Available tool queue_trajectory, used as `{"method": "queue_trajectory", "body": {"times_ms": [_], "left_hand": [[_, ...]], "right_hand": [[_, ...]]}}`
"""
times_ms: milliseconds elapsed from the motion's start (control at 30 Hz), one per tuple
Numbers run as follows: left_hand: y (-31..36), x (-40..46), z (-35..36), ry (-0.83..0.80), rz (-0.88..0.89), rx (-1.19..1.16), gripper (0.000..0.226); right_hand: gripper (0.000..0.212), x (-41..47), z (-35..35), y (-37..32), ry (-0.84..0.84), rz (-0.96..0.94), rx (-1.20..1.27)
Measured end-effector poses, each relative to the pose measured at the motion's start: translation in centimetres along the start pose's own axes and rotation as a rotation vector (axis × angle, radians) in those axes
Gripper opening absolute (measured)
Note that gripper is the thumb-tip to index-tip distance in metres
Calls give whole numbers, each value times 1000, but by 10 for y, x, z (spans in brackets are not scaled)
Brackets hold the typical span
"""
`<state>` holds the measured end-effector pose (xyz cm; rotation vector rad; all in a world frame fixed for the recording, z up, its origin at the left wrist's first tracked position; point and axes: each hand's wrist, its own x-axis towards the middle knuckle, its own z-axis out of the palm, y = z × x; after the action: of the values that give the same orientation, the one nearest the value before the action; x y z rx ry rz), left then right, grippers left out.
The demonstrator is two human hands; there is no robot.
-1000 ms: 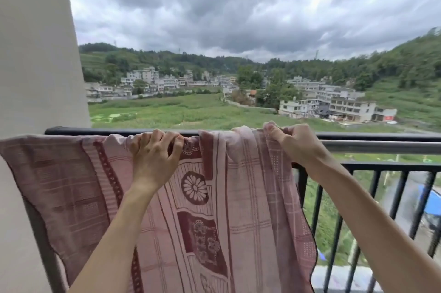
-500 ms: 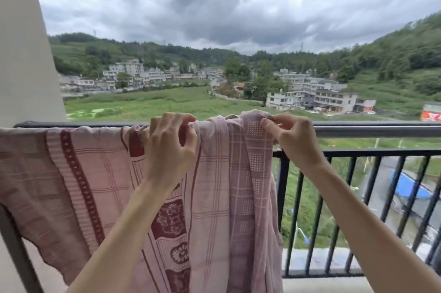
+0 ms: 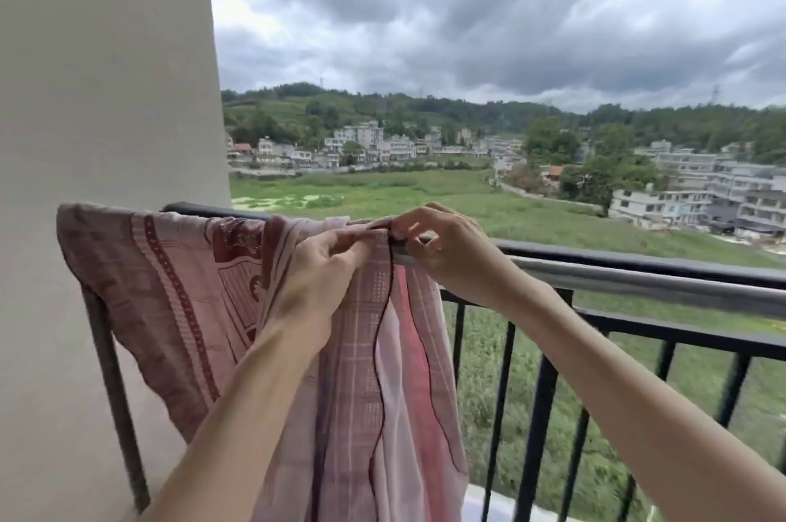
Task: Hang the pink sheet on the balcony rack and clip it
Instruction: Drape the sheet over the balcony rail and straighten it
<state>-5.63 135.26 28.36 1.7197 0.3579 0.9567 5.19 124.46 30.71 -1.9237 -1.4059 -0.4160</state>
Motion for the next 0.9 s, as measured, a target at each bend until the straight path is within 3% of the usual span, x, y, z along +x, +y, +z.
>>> {"method": "queue_trajectory", "body": {"times_ms": [100, 300, 467, 600, 733, 900], "left_hand": [[23, -1, -1, 17, -116, -145, 18], [53, -26, 23, -40, -103, -343, 28], [59, -37, 35, -11, -91, -423, 27], [65, -53, 51, 74, 60, 122, 17], [64, -77, 71, 139, 386, 737, 43], [52, -104, 85, 203, 486, 790, 25]], "right_hand": [[29, 2, 0, -1, -23, -85, -43], [25, 0, -1, 6, 184, -144, -111], [14, -7, -10, 17, 225, -124, 107], [12, -24, -26, 22, 164, -50, 238], [11, -45, -57, 32, 196, -4, 234], [12, -85, -71, 37, 211, 50, 241]]}}
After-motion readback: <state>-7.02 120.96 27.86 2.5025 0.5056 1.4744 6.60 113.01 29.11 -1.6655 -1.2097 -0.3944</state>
